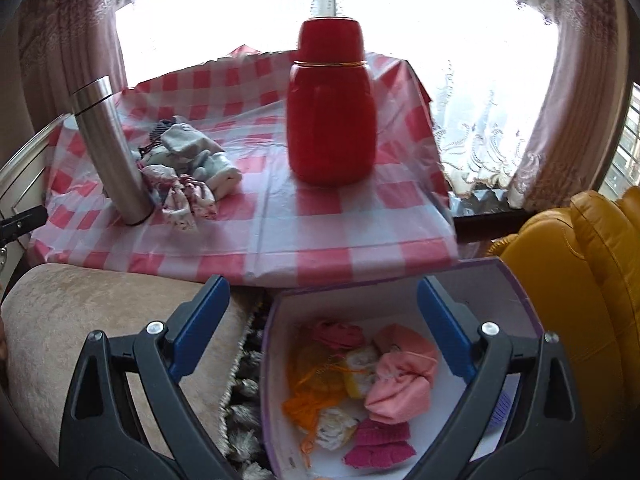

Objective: Organize soft objects
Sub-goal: 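Move both open tools back over the table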

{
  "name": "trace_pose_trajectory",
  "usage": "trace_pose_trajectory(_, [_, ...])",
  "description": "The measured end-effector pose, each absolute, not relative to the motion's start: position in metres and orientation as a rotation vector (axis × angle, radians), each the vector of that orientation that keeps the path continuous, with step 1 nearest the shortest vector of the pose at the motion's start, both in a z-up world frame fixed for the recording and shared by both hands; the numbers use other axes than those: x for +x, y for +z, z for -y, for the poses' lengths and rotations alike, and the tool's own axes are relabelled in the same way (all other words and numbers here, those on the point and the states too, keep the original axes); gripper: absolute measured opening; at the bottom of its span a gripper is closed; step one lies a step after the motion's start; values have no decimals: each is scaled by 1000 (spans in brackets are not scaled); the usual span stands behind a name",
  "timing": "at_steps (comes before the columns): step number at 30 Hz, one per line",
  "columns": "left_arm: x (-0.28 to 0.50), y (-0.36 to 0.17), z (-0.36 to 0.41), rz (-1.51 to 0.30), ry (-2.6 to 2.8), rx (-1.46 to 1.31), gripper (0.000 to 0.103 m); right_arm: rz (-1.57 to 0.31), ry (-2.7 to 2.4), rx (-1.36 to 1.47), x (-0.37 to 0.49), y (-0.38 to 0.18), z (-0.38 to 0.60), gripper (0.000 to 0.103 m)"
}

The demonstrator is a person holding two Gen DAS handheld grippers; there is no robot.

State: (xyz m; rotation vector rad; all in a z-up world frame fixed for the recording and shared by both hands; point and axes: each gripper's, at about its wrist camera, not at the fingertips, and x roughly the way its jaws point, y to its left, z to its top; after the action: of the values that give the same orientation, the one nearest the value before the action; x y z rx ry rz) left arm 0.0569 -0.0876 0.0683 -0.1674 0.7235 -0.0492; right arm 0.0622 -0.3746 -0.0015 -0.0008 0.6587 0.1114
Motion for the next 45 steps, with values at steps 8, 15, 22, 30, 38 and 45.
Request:
trace_pose_trajectory(8, [53, 59, 19, -729, 52, -287, 79, -725, 136, -3, 88, 10, 340, 96])
trace_pose_trajectory(15, [58, 43, -5, -760, 65, -389, 72, -716, 185, -10, 103, 8, 332, 96])
trace_pose_trajectory(22, [68, 37, -14, -784, 72, -409, 72, -715, 264, -44, 125, 3, 299, 96])
trace_pose_trajectory(30, [86, 31, -29, -806, 85, -429, 72, -719, 359, -118, 163, -4, 248, 96])
trace_pose_trajectory(38, [109, 26, -43, -826, 91, -446, 72, -745, 383, -163, 201, -19, 214, 96])
trace_pose_trajectory(45, [136, 25, -59, -826, 99, -439, 72, -759, 364, -191, 224, -29, 200, 95])
